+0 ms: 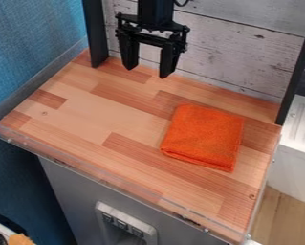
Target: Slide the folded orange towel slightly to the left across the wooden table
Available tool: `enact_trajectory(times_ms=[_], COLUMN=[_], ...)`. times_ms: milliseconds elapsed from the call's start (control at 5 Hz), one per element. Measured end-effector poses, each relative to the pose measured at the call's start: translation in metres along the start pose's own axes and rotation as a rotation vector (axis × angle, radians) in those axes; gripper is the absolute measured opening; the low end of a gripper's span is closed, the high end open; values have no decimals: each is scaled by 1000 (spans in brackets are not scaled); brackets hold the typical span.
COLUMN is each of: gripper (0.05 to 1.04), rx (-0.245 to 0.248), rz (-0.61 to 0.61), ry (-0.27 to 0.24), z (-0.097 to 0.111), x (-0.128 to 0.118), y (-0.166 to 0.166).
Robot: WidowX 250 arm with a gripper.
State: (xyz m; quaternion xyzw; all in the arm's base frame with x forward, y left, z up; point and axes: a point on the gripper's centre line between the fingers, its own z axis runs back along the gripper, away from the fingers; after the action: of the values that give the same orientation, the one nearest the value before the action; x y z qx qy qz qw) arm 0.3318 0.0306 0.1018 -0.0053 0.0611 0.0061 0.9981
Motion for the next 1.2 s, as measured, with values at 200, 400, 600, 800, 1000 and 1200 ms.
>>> enact_trajectory(times_ms=[200, 400, 600, 800, 1000, 1200], gripper=[998, 996, 999, 999, 999, 958], rx=[4, 7, 16, 31, 39, 38], rz=[-20, -68, -121, -163, -201, -237], ry=[-7, -10, -77, -117, -154, -160], z=[-3, -12, -6, -6, -1, 0], x=[1, -1, -1, -3, -3, -6], y=[-9, -28, -40, -57, -73, -89])
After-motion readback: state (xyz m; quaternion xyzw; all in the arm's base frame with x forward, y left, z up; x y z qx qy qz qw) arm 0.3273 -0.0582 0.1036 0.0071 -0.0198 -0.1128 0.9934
